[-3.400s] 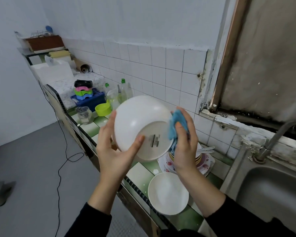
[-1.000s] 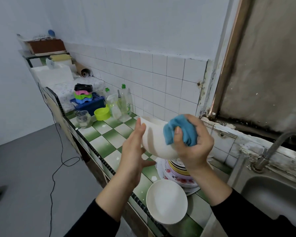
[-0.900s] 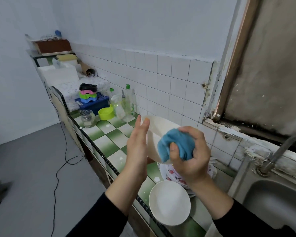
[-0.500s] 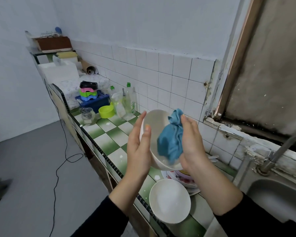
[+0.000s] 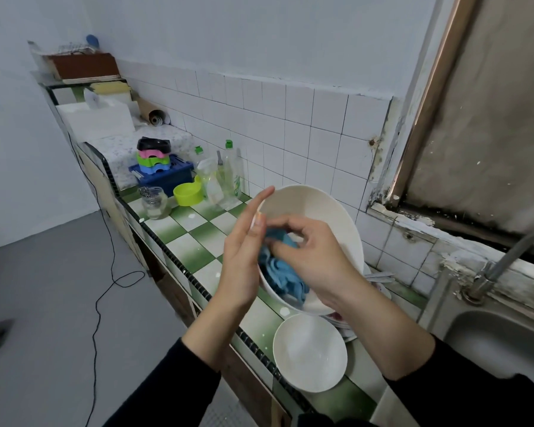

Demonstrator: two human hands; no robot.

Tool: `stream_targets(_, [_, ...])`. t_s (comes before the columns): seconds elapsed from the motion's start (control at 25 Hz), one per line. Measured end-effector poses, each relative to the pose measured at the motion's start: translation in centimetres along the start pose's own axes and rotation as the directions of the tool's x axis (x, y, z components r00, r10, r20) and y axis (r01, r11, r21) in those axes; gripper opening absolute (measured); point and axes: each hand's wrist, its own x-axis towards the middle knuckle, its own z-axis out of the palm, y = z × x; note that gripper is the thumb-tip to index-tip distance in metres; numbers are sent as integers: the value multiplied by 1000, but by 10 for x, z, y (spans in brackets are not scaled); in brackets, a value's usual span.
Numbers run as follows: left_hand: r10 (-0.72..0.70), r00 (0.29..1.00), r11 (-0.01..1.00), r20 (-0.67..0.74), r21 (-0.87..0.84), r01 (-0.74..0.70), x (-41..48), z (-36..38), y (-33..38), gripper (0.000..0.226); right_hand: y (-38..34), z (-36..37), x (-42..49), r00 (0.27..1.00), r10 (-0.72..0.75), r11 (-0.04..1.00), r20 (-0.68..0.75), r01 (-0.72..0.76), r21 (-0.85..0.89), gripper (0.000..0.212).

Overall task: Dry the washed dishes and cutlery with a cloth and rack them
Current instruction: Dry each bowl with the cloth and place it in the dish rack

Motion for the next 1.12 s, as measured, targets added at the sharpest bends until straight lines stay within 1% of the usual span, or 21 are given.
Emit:
stream_targets(0.04, [-9,1000,1000,-11,-9,9,4,-8,-1,39,-3,-4,-2,984,-18,997,175,31,-70,27])
stream_targets(0.08, [-21,1000,999,-20,-27,20,7,-15,0,40,-10,-11,-3,937,13,980,350,58,-191,27])
stream_targets(0.12, [-47,999,997,-21,-66,46,9,-22,0,39,-16,-20,-3,870,72,925,489,124,-359,25])
stream_targets(0.16, [-78,997,991,-13,-112,76,10,-27,-1,37,-21,-28,-1,802,155,825,578,217,-522,24])
stream_targets(0.2, [-96,995,987,2,-130,96,10,-30,-2,35,-22,-35,2,755,248,681,606,309,-664,26])
stream_targets(0.24, [-105,994,987,13,-123,106,10,-31,-2,34,-22,-40,5,747,317,505,585,389,-770,29])
stream_targets(0.28, [-118,993,985,17,-120,120,10,-31,-4,34,-20,-42,8,778,337,314,531,439,-842,33])
stream_targets(0.32, [-147,989,979,23,-140,149,11,-31,-5,35,-18,-43,11,832,290,147,472,449,-882,36])
stream_targets(0.36, [-182,983,968,32,-167,184,12,-31,-6,35,-15,-42,13,882,193,49,429,428,-903,35])
stream_targets(0.4, [-205,977,959,60,-188,213,14,-30,-6,35,-11,-40,15,918,58,76,393,388,-918,32])
stream_targets(0.44, [-213,971,953,104,-195,230,15,-28,-7,34,-5,-36,18,936,-77,211,342,351,-912,28])
stream_targets(0.52, [-204,961,951,185,-194,240,14,-21,-9,29,4,-25,18,937,-256,562,236,343,-753,23])
stream_targets(0.56, [-202,961,951,191,-196,239,14,-19,-10,26,7,-18,15,944,-252,680,214,330,-654,23])
stream_targets(0.6, [-207,962,950,177,-199,241,15,-17,-10,24,7,-13,9,956,-178,758,235,285,-586,23])
stream_targets(0.64, [-219,963,946,158,-208,250,16,-17,-11,24,6,-12,2,949,-67,786,308,240,-570,22])
stream_targets(0.72, [-262,958,937,118,-209,282,19,-18,-14,24,-5,-24,-10,864,171,719,473,219,-660,21])
stream_targets(0.8, [-331,939,917,96,-204,344,19,-14,-21,27,-17,-48,-21,809,286,654,513,227,-722,22])
stream_targets(0.84, [-377,922,899,92,-204,388,16,-8,-26,27,-24,-60,-29,821,289,656,493,205,-726,22])
stream_targets(0.96, [-492,869,845,50,-214,491,2,19,-32,25,-46,-94,-65,919,201,730,339,90,-678,32])
stream_targets(1.04, [-526,851,821,-13,-270,503,-8,39,-31,23,-58,-118,-102,984,89,800,156,22,-599,38])
stream_targets(1.12, [-542,839,797,-40,-339,499,-22,63,-23,22,-66,-143,-147,998,-18,862,-67,-18,-507,38])
